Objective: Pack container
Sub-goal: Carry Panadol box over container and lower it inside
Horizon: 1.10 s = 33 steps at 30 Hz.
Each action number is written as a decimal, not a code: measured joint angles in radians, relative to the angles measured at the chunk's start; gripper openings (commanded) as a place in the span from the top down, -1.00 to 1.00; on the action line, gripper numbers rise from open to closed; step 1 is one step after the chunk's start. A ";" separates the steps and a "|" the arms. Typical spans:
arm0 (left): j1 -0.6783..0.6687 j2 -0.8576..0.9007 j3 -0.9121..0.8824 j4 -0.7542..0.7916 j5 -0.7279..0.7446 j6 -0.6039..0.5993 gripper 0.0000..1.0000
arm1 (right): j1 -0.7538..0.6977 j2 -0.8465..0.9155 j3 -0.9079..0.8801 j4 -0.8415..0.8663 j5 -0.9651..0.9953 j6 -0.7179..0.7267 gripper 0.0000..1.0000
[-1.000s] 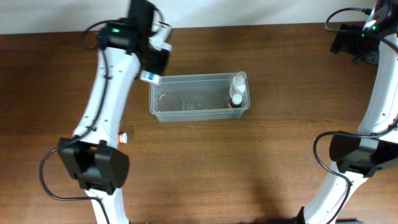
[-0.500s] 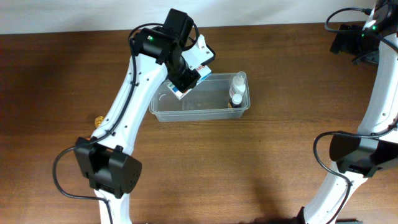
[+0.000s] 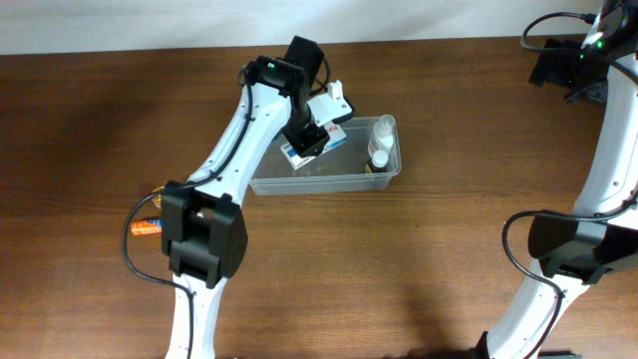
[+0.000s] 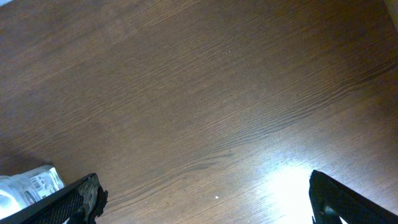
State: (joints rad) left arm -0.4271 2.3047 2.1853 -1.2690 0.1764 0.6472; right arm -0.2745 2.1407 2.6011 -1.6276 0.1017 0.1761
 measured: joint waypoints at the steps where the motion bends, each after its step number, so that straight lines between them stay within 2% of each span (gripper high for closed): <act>1: -0.002 0.007 0.000 0.001 0.000 0.011 0.23 | 0.000 0.000 0.000 0.000 0.000 0.000 -0.97; 6: -0.021 0.042 0.000 0.016 0.000 0.105 0.21 | 0.000 0.000 0.000 0.000 0.000 -0.001 -0.97; 9: -0.036 0.046 0.000 0.052 0.000 0.147 0.08 | 0.000 0.000 0.000 0.000 0.000 0.000 -0.97; 22: -0.050 0.046 0.000 0.106 0.000 0.240 0.07 | 0.000 0.000 0.000 0.000 0.000 0.000 -0.97; 33: -0.051 0.046 0.000 0.108 0.000 0.372 0.06 | 0.000 0.000 0.000 0.000 0.000 0.000 -0.97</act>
State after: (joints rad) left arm -0.4778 2.3508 2.1857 -1.1614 0.1768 1.0187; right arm -0.2745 2.1407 2.6011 -1.6276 0.1017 0.1761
